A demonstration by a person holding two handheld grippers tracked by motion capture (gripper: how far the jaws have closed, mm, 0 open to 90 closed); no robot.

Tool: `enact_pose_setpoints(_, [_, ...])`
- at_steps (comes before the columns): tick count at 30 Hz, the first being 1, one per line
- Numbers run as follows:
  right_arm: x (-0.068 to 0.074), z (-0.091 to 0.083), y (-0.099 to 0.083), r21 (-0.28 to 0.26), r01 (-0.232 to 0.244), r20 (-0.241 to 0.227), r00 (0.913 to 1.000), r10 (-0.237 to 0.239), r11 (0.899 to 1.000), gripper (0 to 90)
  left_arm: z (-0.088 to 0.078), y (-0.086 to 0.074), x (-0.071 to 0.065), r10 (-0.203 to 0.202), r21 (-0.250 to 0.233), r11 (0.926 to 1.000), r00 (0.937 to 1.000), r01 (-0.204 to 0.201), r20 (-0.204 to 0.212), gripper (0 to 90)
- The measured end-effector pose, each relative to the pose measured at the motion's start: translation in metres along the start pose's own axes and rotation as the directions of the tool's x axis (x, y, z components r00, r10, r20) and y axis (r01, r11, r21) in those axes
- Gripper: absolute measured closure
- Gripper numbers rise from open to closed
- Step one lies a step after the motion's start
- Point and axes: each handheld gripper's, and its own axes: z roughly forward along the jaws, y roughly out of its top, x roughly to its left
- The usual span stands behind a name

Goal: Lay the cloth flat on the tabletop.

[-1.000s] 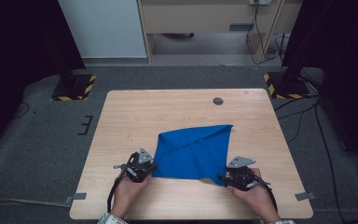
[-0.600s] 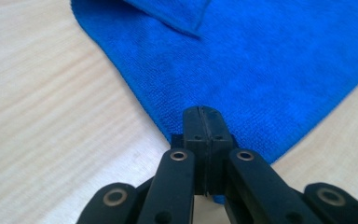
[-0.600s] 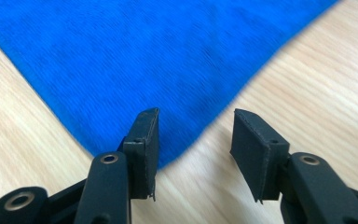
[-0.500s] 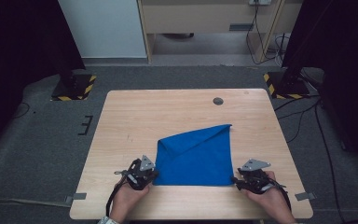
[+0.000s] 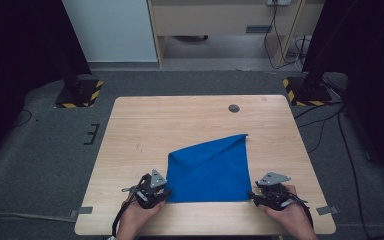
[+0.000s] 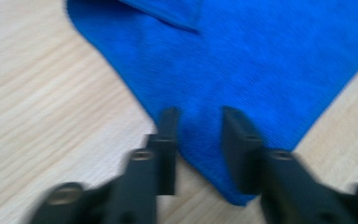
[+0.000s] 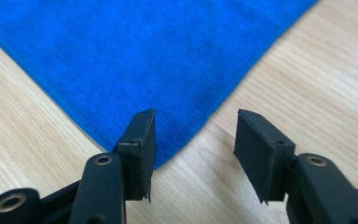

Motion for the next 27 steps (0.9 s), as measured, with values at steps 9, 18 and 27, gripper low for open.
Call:
enact_pose_setpoints(9, [0.002, 0.006, 0.005, 0.003, -0.007, 0.022, 0.9997, 0.007, 1.000, 47.2, 0.012, 0.025, 0.009, -0.037, -0.128, 0.9909, 0.9985, 0.042, 0.041, 46.1])
enact_pose_setpoints(18, [0.009, 0.008, 0.007, -0.028, 0.017, -0.017, 0.9997, -0.017, 0.999, 46.1, 0.043, 0.050, 0.006, 0.015, -0.113, 0.9936, 0.9987, -0.010, 0.049, 44.7])
enact_pose_setpoints(27, [0.010, 0.009, 0.007, -0.016, 0.017, -0.021, 0.9996, -0.017, 1.000, 45.3, 0.072, 0.059, 0.002, 0.050, -0.052, 0.9974, 0.9986, -0.049, 0.016, 49.0])
